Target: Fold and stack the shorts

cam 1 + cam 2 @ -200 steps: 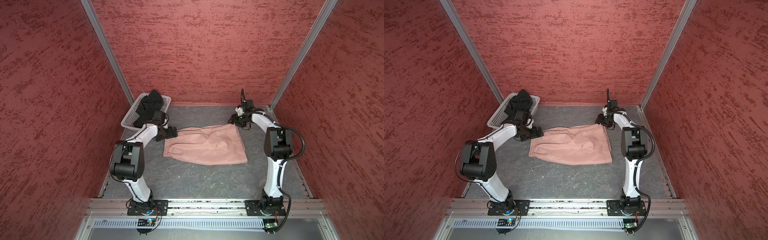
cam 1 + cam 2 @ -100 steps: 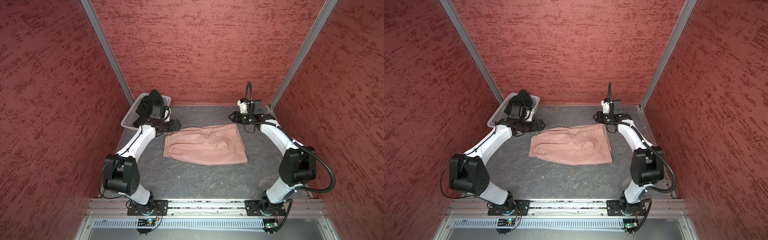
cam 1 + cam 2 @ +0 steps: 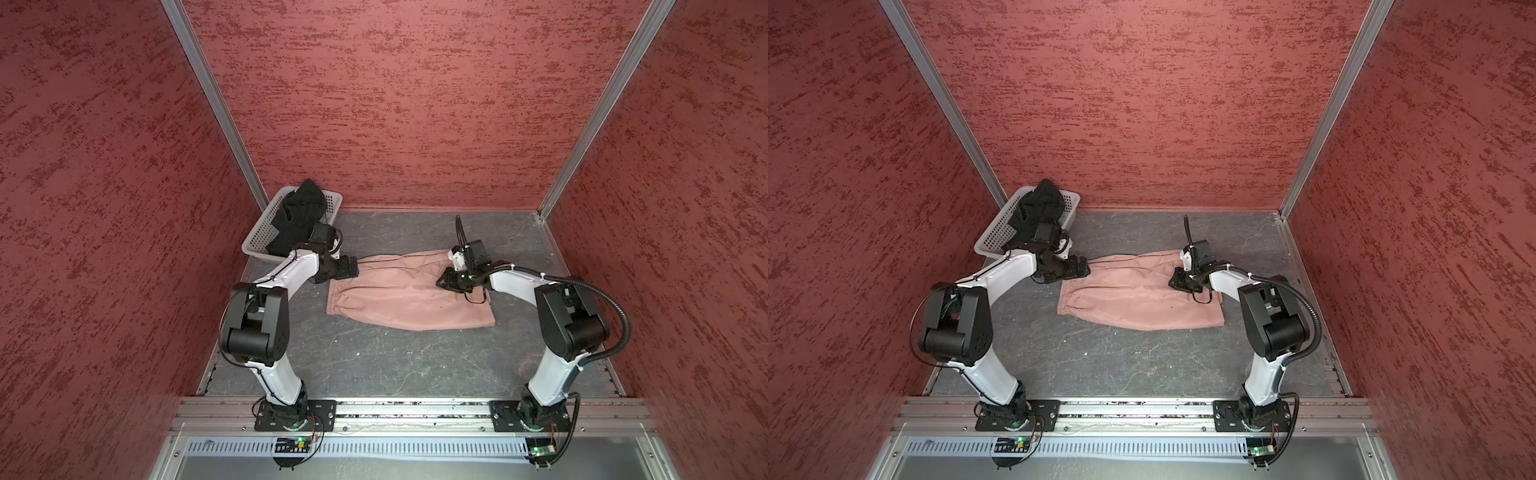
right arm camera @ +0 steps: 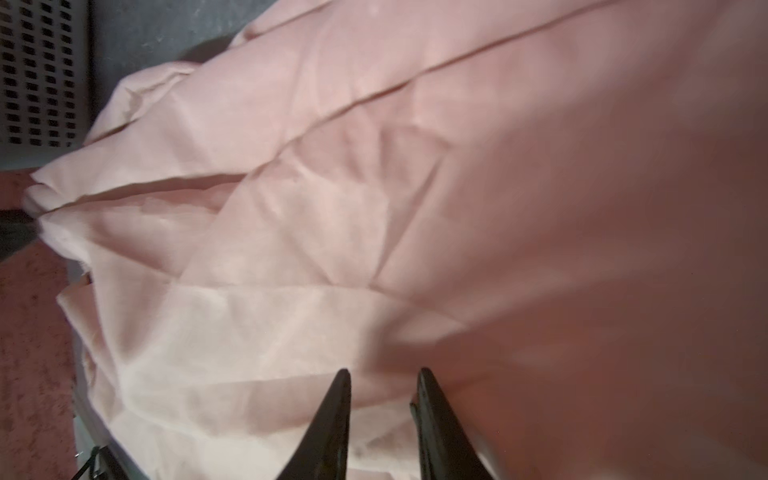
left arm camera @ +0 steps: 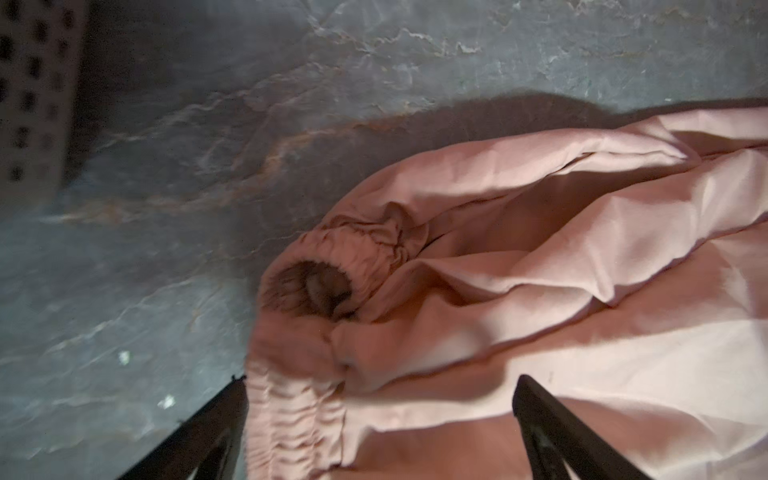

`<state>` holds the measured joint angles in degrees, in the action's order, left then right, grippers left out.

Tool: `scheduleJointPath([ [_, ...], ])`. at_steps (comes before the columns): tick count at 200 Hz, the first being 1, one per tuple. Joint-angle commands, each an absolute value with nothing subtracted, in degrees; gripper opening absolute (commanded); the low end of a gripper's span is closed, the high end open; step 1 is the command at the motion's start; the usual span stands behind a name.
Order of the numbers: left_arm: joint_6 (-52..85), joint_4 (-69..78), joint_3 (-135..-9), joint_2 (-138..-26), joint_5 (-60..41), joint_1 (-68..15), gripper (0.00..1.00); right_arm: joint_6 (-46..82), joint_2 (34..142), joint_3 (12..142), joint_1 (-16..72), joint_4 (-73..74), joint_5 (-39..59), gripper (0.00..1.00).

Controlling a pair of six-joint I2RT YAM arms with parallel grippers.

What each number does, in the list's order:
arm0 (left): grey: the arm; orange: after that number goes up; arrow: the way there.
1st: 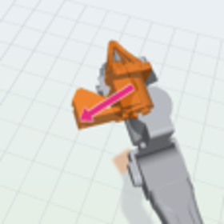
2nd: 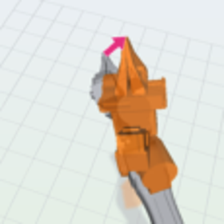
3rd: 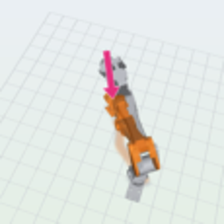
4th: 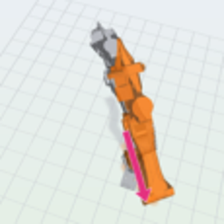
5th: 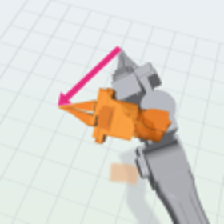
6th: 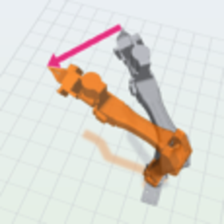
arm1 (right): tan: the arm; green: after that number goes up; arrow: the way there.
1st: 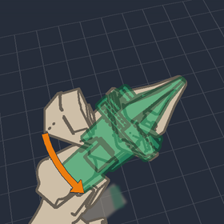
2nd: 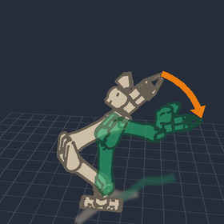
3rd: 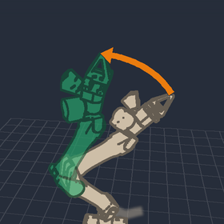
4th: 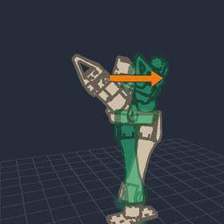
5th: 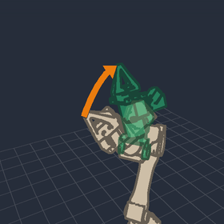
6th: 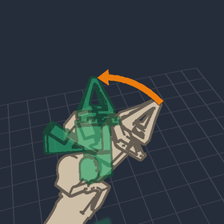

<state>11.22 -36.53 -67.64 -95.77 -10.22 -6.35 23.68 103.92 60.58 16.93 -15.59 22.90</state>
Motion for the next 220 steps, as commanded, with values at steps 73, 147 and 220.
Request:
scheduleJointPath([
  [73, 23.81, -28.41, -47.63, -82.85, -22.00, -0.91, 1.00, 20.78, 100.20, 61.16, 6.72, -19.26, 25.99, 0.37],
  [147, 21.95, -26.88, -47.65, -82.37, -29.78, 5.54, 1.00, 13.76, 91.30, 61.46, 31.29, -9.45, 21.46, 0.60],
  [220, 26.61, -23.83, -43.33, -71.91, -38.76, 19.90, 0.99, -7.49, 96.46, 63.17, 56.92, -5.23, -4.15, 0.81],
])
